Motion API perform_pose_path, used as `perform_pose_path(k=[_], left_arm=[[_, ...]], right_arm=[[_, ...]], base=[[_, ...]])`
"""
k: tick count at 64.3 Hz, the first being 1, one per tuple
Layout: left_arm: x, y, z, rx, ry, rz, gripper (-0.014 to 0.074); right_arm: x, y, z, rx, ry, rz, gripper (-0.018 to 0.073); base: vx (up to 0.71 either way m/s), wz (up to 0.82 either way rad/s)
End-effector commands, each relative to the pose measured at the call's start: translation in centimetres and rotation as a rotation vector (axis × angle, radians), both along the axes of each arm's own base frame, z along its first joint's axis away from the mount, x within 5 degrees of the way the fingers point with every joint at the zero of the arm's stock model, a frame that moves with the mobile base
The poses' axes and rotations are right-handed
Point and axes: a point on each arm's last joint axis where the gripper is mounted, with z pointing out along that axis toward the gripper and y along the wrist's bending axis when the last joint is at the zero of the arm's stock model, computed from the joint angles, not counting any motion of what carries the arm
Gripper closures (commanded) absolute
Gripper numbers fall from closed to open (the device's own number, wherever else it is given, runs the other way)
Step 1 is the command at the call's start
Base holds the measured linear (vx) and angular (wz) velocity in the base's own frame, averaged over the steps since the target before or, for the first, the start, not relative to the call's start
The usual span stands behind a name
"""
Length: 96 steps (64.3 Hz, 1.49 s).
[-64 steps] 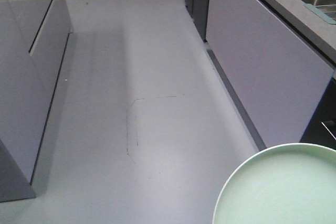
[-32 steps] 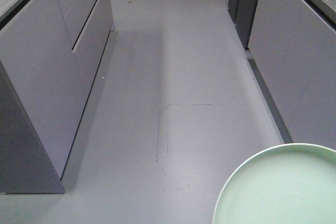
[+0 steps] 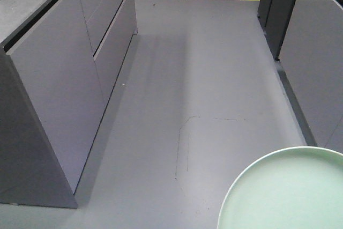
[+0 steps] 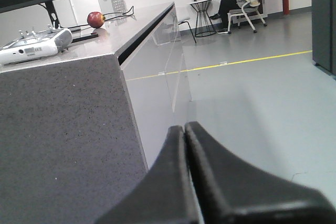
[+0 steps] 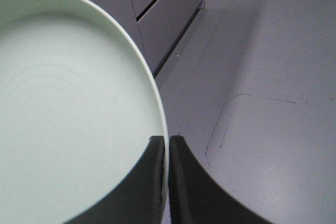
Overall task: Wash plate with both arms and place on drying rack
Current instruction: 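Hold the plate in the right gripper while driving down the aisle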
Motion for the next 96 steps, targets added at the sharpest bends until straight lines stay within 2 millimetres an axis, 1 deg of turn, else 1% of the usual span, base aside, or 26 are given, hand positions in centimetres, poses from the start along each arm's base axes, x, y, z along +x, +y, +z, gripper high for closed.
perform_pose_path(k=[1, 52, 96], left_arm=[[-0.25, 0.05, 1.69, -0.003, -0.116, 0.005, 0.0603], [-0.25, 0.05, 1.69, -0.003, -0.116, 0.005, 0.0603], [-0.25, 0.05, 1.69, -0.003, -0.116, 0.005, 0.0603]], right_arm=[[0.37, 0.02, 1.28, 0.026, -0.072, -0.016, 0.0561], [0.37, 0.02, 1.28, 0.026, -0.072, -0.016, 0.0561], [0.38, 0.01, 1.28, 0.025, -0.072, -0.016, 0.0561]], base=[[0.23, 0.07], [0.26, 0.03], [0.26, -0.08]])
